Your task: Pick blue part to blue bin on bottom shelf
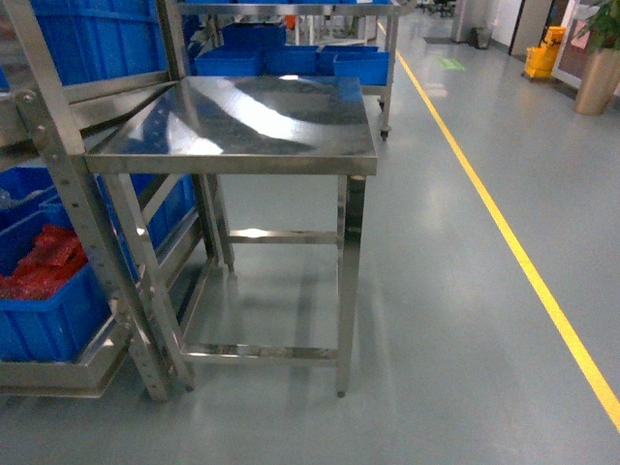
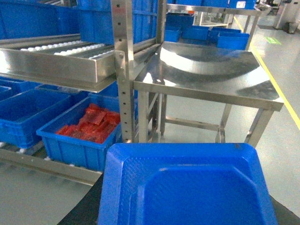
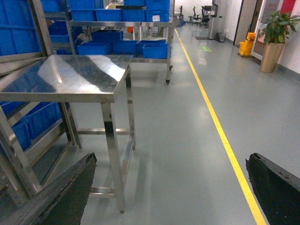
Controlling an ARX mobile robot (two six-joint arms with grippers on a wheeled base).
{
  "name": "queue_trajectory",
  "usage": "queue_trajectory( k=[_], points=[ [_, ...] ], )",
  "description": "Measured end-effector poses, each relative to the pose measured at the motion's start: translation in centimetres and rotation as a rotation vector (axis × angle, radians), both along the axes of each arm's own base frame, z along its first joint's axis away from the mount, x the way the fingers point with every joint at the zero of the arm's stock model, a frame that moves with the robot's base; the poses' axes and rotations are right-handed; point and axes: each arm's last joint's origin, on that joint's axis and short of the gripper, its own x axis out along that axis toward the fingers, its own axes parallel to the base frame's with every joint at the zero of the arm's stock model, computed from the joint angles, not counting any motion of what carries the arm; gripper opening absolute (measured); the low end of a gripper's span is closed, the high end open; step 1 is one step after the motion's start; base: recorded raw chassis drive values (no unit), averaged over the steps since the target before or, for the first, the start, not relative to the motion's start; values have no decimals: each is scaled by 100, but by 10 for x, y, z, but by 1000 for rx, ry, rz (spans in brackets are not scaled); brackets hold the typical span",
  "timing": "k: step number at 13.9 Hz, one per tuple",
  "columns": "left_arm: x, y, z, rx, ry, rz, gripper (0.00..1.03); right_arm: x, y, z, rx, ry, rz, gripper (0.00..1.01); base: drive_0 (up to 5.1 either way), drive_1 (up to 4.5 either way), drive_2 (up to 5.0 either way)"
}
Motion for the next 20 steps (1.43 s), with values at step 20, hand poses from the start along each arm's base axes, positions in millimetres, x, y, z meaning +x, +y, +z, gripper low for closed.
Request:
queue_trajectory(
  k=[20],
  points=[
    [0,0,0,-2,-2,-5,44,0,0,0,0,0,0,98,6,438,-426]
  ],
)
